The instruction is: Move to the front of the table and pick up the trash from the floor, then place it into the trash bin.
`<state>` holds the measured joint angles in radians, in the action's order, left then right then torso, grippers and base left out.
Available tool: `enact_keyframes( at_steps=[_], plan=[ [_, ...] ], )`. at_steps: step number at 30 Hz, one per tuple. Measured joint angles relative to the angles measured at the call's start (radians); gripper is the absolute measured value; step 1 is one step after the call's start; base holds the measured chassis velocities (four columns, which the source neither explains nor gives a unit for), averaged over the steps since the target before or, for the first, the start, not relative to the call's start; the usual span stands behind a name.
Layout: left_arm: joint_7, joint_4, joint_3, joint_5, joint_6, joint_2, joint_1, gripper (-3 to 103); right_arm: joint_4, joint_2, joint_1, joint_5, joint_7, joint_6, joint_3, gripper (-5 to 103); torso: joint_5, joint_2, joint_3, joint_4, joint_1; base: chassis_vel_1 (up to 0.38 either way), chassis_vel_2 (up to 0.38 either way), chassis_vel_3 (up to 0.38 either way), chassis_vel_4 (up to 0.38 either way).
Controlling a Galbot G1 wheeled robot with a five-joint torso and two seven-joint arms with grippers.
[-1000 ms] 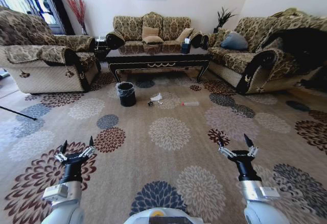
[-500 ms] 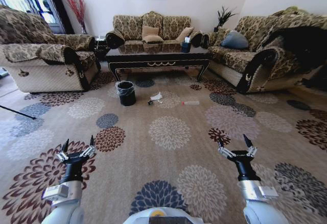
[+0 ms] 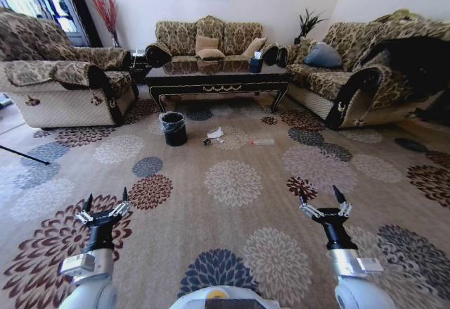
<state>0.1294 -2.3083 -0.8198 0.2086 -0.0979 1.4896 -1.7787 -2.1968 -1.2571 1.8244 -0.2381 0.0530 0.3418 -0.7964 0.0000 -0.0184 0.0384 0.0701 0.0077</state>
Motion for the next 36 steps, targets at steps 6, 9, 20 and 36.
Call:
enact_keyframes(
  at_steps=[6, 9, 20, 36],
  plan=[
    [-0.002, 0.000, 0.000, -0.005, -0.005, 0.002, -0.004, 100, 0.005, -0.002, -0.003, 0.002, -0.002, 0.007, 0.003, 100, 0.0000, -0.002, 0.001, -0.0002, 0.000, -0.050, 0.066, 0.062, -0.058],
    [-0.002, -0.002, 0.000, -0.005, -0.005, 0.002, -0.007, 100, 0.006, -0.002, -0.003, 0.002, -0.002, 0.008, 0.003, 100, 0.0000, -0.002, 0.001, 0.0000, 0.000, -0.140, 0.138, 0.122, -0.129],
    [-0.003, -0.021, -0.004, -0.008, -0.012, 0.006, -0.024, 100, 0.010, -0.004, -0.003, 0.014, 0.000, 0.021, 0.002, 100, 0.0000, -0.003, 0.003, -0.0001, 0.001, -0.267, 0.257, 0.274, -0.253],
    [-0.003, -0.026, -0.005, -0.010, -0.022, 0.009, -0.034, 100, 0.004, -0.012, 0.003, 0.024, 0.003, 0.027, 0.005, 100, 0.0002, -0.004, 0.004, -0.0002, 0.001, -0.353, 0.355, 0.353, -0.361]
  ],
)
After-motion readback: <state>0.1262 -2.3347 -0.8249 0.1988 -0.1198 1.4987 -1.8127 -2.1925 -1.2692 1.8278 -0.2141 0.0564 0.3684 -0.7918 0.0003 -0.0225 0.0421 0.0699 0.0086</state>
